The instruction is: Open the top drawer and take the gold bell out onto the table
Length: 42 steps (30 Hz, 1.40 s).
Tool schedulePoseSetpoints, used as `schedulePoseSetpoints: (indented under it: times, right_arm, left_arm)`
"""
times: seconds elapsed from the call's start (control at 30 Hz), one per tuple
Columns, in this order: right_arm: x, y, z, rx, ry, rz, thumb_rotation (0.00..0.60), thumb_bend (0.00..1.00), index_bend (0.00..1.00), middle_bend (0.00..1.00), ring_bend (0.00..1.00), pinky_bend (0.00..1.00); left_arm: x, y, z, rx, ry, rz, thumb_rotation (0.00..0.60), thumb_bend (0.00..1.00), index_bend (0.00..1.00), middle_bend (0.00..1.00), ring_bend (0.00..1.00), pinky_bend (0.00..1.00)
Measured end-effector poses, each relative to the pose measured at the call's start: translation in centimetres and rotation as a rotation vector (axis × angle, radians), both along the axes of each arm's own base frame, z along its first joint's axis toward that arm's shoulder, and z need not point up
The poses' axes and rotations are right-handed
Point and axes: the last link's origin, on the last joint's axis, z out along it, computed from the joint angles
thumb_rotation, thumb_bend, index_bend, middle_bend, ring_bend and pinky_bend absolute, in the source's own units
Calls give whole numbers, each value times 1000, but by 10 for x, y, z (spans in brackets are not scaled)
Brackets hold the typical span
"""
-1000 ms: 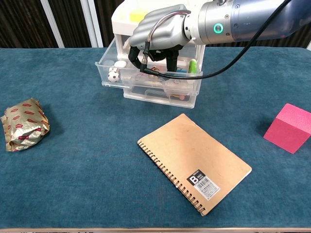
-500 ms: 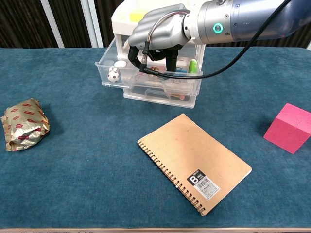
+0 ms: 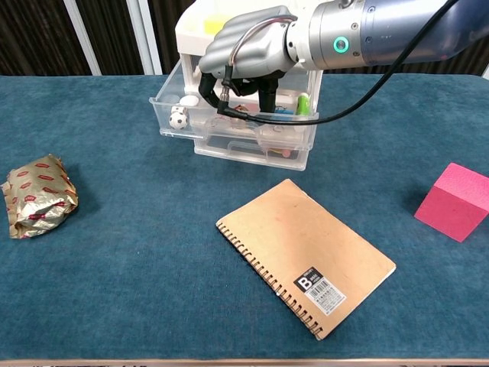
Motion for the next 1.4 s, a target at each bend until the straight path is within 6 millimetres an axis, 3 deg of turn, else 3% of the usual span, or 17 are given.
schedulePoseSetpoints:
  times: [0.47, 1.03, 1.23, 1.4]
  right_arm:
    - [4, 1, 12, -13, -24, 6, 600, 349, 598, 979, 1000, 1000]
    - [1, 8, 73, -65, -121, -16, 600, 350, 609, 981, 1000, 1000]
    - [-17, 8, 107, -119, -135, -45, 600, 350, 611, 982, 1000, 1000]
    - [-47, 18, 128, -141, -108, -91, 600, 351, 613, 982, 1000, 1000]
  left_arm:
    - [0, 0, 0, 0, -2, 0, 600, 202, 104, 0, 0, 0]
    - [1, 0, 0, -2, -4, 0, 600, 202, 104, 0, 0, 0]
    - [1, 0, -1, -4, -2, -1, 600, 203, 104, 0, 0, 0]
    - [1, 1, 0, -2, 0, -3, 600, 202, 104, 0, 0, 0]
